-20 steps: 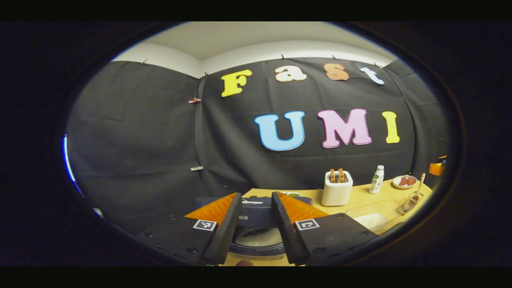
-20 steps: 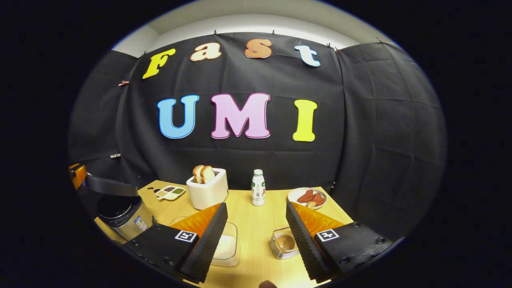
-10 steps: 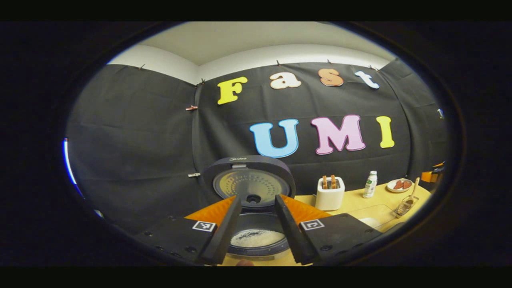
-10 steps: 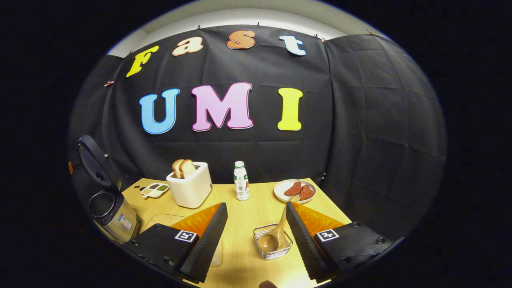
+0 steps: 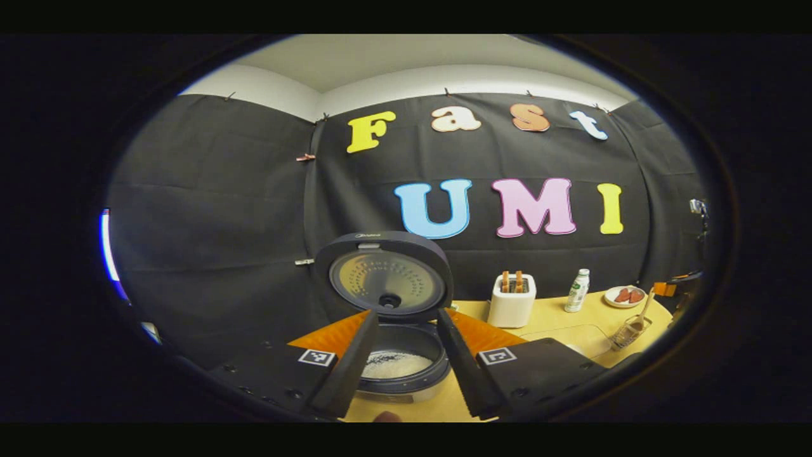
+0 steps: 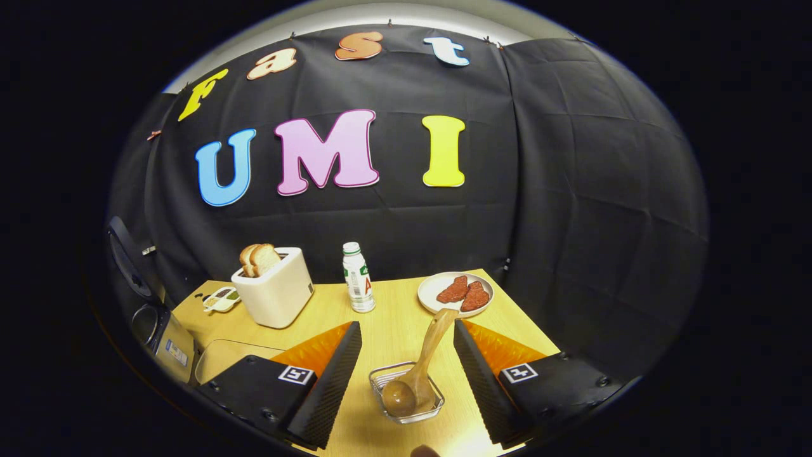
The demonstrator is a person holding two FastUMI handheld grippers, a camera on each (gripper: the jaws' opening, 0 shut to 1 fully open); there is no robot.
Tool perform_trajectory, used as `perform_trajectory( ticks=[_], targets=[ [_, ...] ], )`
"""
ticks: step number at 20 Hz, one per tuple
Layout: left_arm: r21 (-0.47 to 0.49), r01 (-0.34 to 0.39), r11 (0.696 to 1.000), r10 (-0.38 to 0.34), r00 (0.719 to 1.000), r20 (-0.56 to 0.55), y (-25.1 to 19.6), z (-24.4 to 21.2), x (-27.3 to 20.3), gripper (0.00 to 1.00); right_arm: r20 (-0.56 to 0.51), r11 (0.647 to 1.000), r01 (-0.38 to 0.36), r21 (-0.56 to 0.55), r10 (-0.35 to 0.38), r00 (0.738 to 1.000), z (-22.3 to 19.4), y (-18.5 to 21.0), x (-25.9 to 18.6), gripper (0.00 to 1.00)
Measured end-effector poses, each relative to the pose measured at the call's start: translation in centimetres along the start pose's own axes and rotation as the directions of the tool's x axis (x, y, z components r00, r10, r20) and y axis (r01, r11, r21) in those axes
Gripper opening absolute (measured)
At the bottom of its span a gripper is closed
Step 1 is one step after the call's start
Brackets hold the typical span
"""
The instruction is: Close the left gripper, press the button to open the rice cooker; take a wooden spoon from the chopstick holder with the right hand, scoop a spoonful of rice and pour it into the rice cooker, then put the wooden spoon back into the chopstick holder.
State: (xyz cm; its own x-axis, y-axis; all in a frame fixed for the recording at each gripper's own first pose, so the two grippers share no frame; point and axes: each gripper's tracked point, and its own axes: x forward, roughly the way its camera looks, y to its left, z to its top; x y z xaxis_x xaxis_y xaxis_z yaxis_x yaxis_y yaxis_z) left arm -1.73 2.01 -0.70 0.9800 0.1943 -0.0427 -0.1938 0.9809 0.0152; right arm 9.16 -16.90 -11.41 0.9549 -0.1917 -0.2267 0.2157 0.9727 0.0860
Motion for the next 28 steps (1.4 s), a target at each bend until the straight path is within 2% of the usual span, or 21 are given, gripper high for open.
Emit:
perform_trajectory(
  ticks=[9,14,16,19,20,22,23,24,25,26,27,28],
  targets=[
    [-0.008,-0.047,0.999,0.046,0.998,-0.052,-1.1,-0.8,-1.2,0.68,-0.104,0.999,0.008,0.041,-0.004,0.995,-3.1,-2.5,5.4,0.91],
    [-0.011,-0.05,0.999,0.049,0.996,-0.07,-2.3,-1.1,-1.9,0.68,-0.143,0.998,-0.026,0.064,0.035,0.989,-4.4,-1.9,7.0,0.85],
    [-0.015,-0.024,1.0,0.022,0.995,-0.092,-3.3,-1.7,-2.1,0.67,-0.164,0.997,-0.045,0.069,0.056,0.985,-5.0,-1.6,7.5,0.83],
    [-0.02,-0.016,1.0,0.014,0.994,-0.107,-3.8,-2.0,-2.3,0.68,-0.198,0.996,-0.064,0.068,0.077,0.977,-5.8,-1.4,8.1,0.73],
    [-0.02,-0.015,1.0,0.012,0.993,-0.113,-4.0,-2.0,-2.4,0.67,-0.207,0.995,-0.069,0.075,0.083,0.975,-6.1,-1.3,8.3,0.63],
    [-0.023,-0.006,1.0,0.003,0.992,-0.126,-4.4,-2.4,-2.6,0.67,-0.221,0.993,-0.074,0.094,0.093,0.971,-6.4,-1.3,8.6,0.55],
    [-0.021,-0.005,1.0,0.002,0.992,-0.13,-4.4,-2.5,-2.7,0.67,-0.231,0.991,-0.08,0.104,0.102,0.968,-6.5,-1.2,8.6,0.55],
    [-0.019,-0.004,1.0,0.001,0.991,-0.133,-4.4,-2.6,-2.8,0.67,-0.243,0.992,-0.071,0.101,0.094,0.965,-7.2,-1.4,9.0,0.48],
    [-0.017,-0.003,1.0,0.001,0.991,-0.135,-4.5,-2.8,-2.9,0.67,-0.245,0.993,-0.056,0.1,0.079,0.966,-6.7,-2.0,8.2,0.48],
    [-0.014,-0.004,1.0,0.002,0.99,-0.139,-4.5,-2.9,-2.9,0.67,-0.248,0.992,-0.062,0.113,0.088,0.965,-6.8,-1.8,9.0,0.29],
    [-0.013,-0.005,1.0,0.004,0.99,-0.139,-4.5,-2.9,-3.1,0.67,-0.253,0.991,-0.062,0.122,0.091,0.963,-7.2,-1.7,9.3,0.3],
    [-0.013,-0.005,1.0,0.003,0.99,-0.138,-4.5,-2.8,-3.1,0.67,-0.256,0.989,-0.065,0.133,0.098,0.962,-6.9,-1.6,8.8,0.25]
  ],
)
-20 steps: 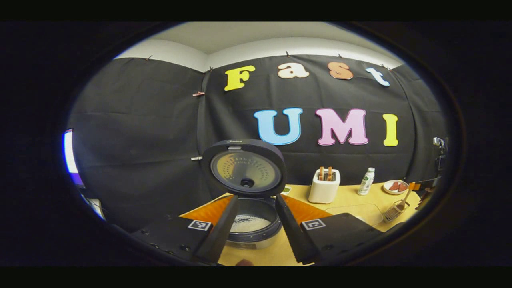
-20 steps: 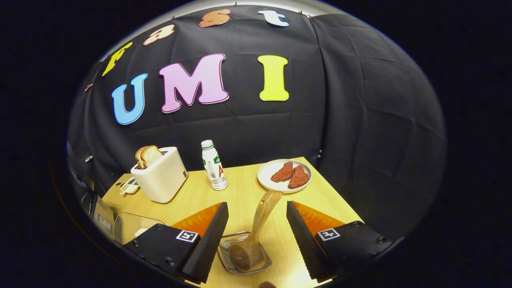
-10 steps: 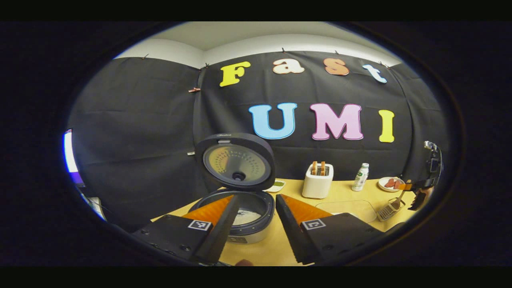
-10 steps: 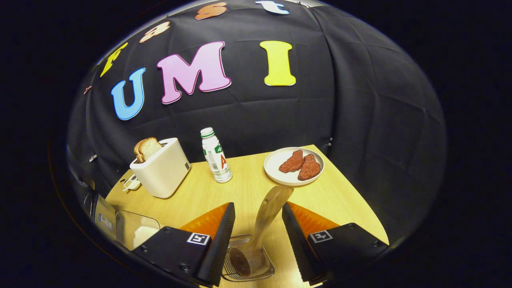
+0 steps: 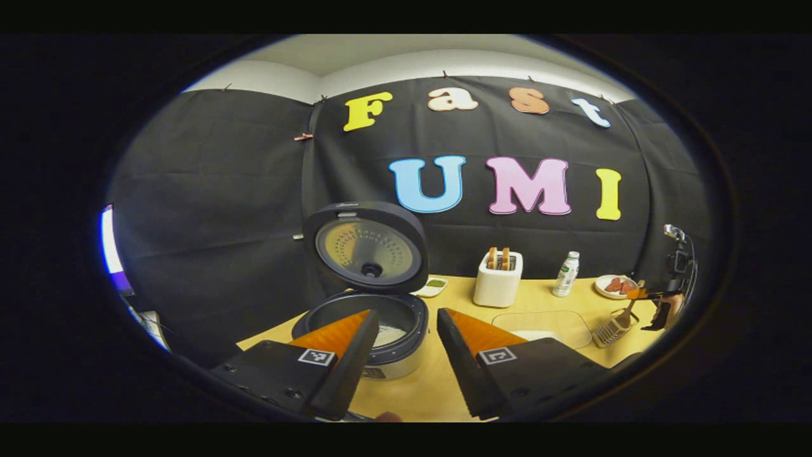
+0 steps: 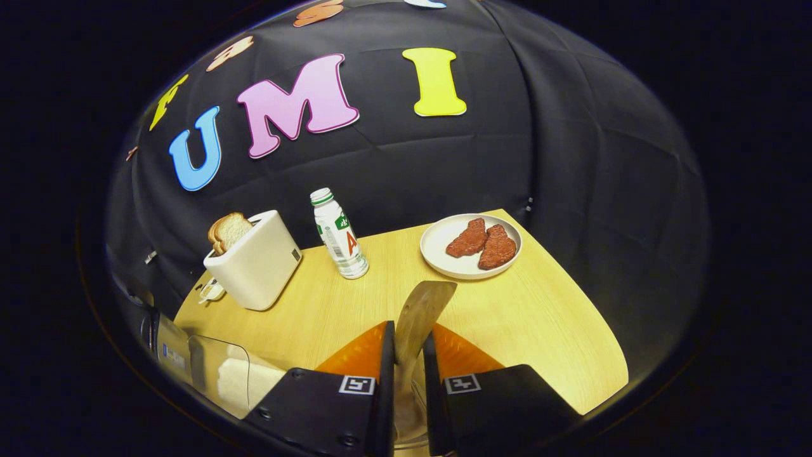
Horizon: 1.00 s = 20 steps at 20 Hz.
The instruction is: Close the left gripper, press the button to open the rice cooker; take a wooden spoon from the chopstick holder with the right hand, scoop a spoonful of rice and pour it into the rice cooker, then put the wooden spoon back into the chopstick holder.
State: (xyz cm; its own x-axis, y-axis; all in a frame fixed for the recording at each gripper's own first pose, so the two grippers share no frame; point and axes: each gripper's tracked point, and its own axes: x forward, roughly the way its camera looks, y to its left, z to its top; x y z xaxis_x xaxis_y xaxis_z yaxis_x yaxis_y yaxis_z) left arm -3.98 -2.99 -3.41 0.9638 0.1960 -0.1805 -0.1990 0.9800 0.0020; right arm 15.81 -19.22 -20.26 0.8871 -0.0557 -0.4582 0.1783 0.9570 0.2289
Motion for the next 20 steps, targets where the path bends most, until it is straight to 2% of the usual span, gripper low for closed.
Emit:
perform_trajectory(
  ticks=[1,2,7,12,14,20],
  targets=[
    [0.0,0.0,1.0,0.0,1.0,0.0,-0.1,-0.1,-0.1,0.67,-0.004,1.0,-0.011,0.011,0.011,1.0,0.0,0.2,-0.1,0.25],
    [0.002,0.001,1.0,-0.001,1.0,-0.003,-0.1,-0.2,0.0,0.68,-0.005,1.0,-0.018,0.02,0.018,1.0,0.2,0.4,-0.4,0.21],
    [-0.001,0.012,1.0,-0.012,1.0,-0.006,-0.5,-0.3,0.1,0.67,-0.009,0.999,-0.042,0.001,0.042,0.999,0.2,1.4,-2.2,0.2],
    [-0.001,0.04,0.999,-0.04,0.999,-0.019,-0.8,-0.6,0.3,0.67,0.0,0.999,-0.036,0.019,0.036,0.999,0.5,1.5,-4.5,0.2],
    [-0.004,0.051,0.999,-0.051,0.999,-0.019,-0.8,-0.8,0.3,0.67,0.021,1.0,-0.027,0.003,0.027,0.999,0.9,1.4,-5.3,0.13],
    [-0.022,0.073,0.997,-0.073,0.997,-0.005,0.2,-0.6,-0.1,0.67,0.139,0.999,-0.007,-0.041,0.012,0.99,4.7,3.1,-8.4,0.13]
  ],
)
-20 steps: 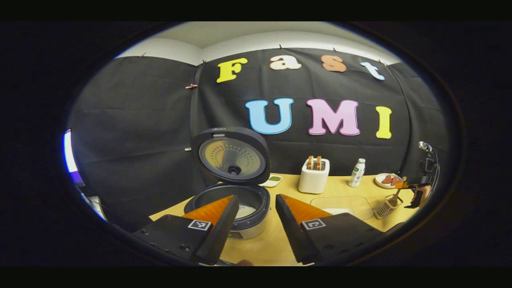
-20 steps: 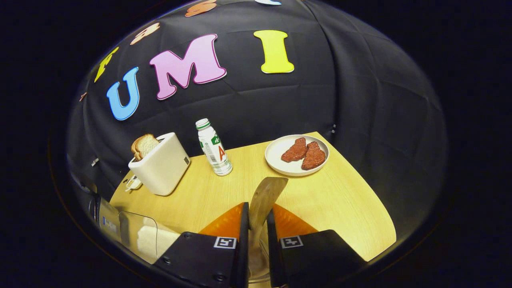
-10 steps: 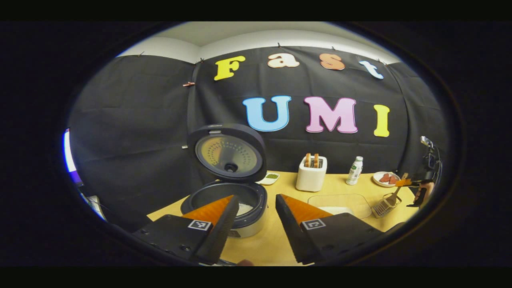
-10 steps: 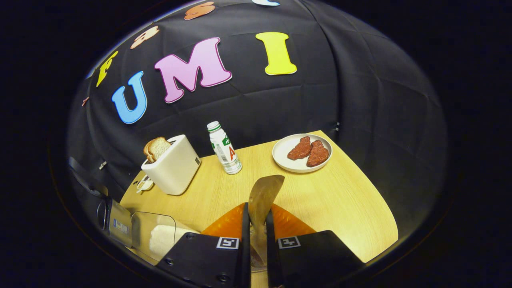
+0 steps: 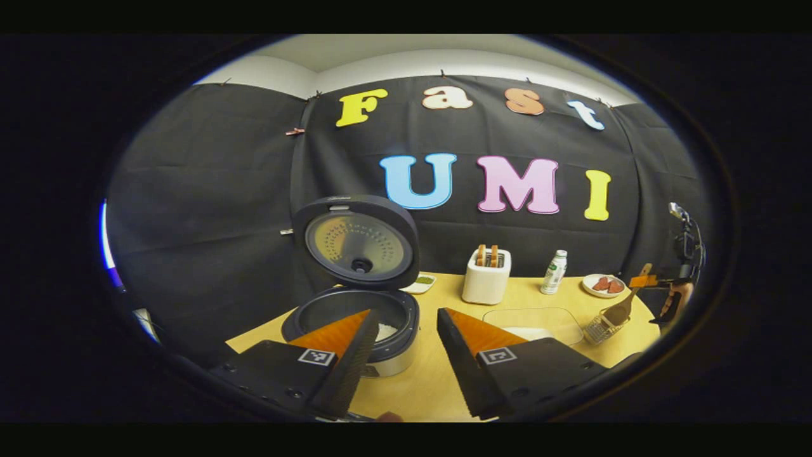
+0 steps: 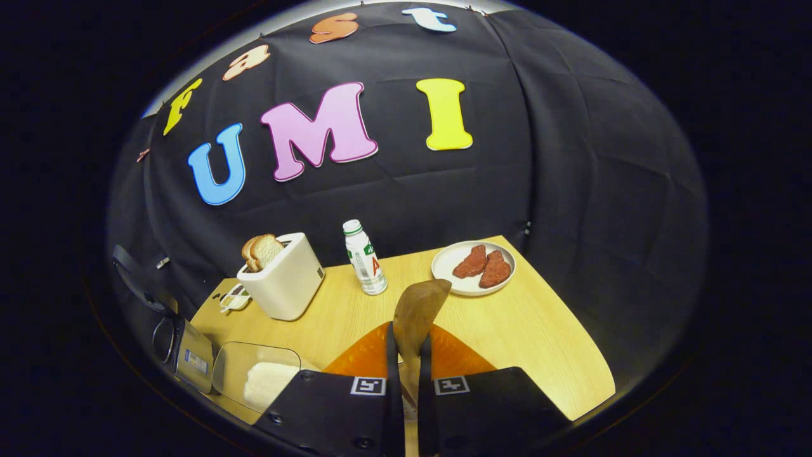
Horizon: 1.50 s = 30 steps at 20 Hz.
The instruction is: Close the left gripper, press the button to open the rice cooker; take a wooden spoon from the chopstick holder with the right hand, scoop a spoonful of rice and pour it into the rice cooker, then put the wooden spoon back into the chopstick holder.
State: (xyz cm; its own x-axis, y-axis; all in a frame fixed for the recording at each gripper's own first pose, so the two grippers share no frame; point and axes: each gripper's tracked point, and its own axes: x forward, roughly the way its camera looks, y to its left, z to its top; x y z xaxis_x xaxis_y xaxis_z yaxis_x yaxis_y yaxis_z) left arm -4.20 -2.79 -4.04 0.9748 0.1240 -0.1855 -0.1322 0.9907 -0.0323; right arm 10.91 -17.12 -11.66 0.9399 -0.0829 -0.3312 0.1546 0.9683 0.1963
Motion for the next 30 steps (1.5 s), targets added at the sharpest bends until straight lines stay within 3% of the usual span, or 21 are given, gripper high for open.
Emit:
perform_trajectory(
  ticks=[5,13,20,30],
  targets=[
    [-0.009,0.008,1.0,-0.008,1.0,0.014,1.2,0.0,-0.2,0.67,0.105,1.0,-0.02,-0.023,0.022,0.994,4.1,3.1,-2.4,0.12],
    [-0.013,0.026,1.0,-0.026,0.999,0.028,3.0,0.1,-0.1,0.67,0.101,0.989,-0.147,-0.018,0.148,0.984,3.8,12.0,-3.8,0.13],
    [-0.009,0.058,0.998,-0.058,0.998,0.028,4.4,0.2,0.7,0.67,0.04,0.97,-0.232,-0.068,0.235,0.971,-0.2,19.8,-2.9,0.13],
    [0.043,0.112,0.993,-0.114,0.993,0.039,6.5,1.0,2.5,0.68,-0.087,0.975,-0.211,-0.07,0.205,0.975,-8.7,23.9,-0.1,0.13]
  ],
)
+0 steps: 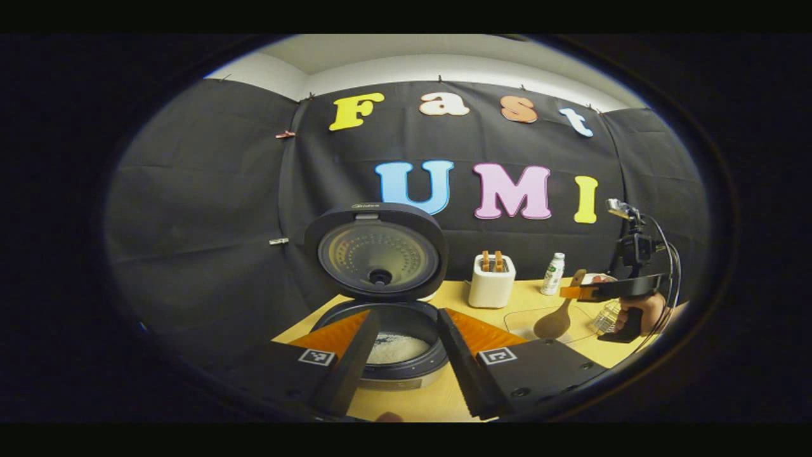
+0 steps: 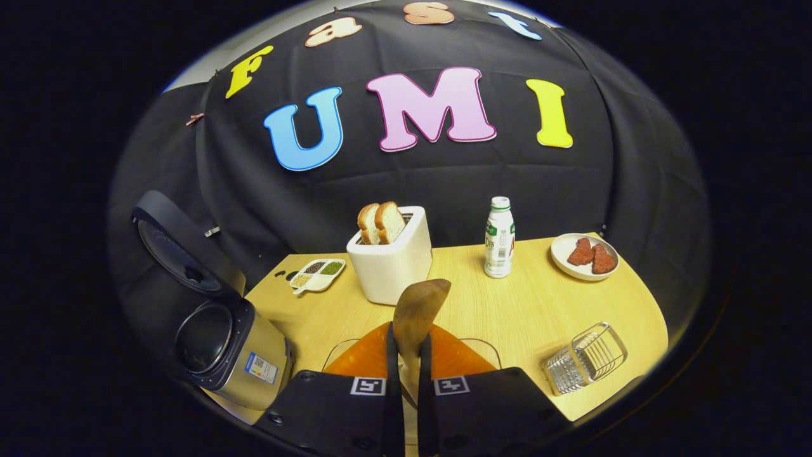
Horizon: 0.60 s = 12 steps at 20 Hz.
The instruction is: Close the left gripper, press the button to open the rice cooker; take a wooden spoon from the chopstick holder with the right hand, scoop a spoonful of rice and pour it into the rice cooker, then put the wooden spoon back into the chopstick holder.
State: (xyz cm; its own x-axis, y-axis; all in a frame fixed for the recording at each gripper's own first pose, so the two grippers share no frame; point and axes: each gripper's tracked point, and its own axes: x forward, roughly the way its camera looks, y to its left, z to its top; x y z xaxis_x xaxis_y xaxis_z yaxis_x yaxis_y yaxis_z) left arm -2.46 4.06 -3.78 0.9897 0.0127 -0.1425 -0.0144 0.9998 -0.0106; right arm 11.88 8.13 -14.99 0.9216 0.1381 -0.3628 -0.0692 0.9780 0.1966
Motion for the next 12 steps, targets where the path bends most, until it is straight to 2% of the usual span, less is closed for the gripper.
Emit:
perform_trajectory(
  ticks=[5,12],
  targets=[
    [0.011,0.023,1.0,-0.023,1.0,0.007,1.2,0.0,0.8,0.68,-0.049,1.0,0.018,0.016,-0.018,0.999,-3.2,1.1,0.5,0.13],
    [-0.011,0.03,1.0,-0.029,0.999,0.013,1.6,-0.1,1.1,0.67,-0.066,0.998,0.009,0.067,-0.004,0.998,-4.1,2.9,-0.4,0.13]
  ],
)
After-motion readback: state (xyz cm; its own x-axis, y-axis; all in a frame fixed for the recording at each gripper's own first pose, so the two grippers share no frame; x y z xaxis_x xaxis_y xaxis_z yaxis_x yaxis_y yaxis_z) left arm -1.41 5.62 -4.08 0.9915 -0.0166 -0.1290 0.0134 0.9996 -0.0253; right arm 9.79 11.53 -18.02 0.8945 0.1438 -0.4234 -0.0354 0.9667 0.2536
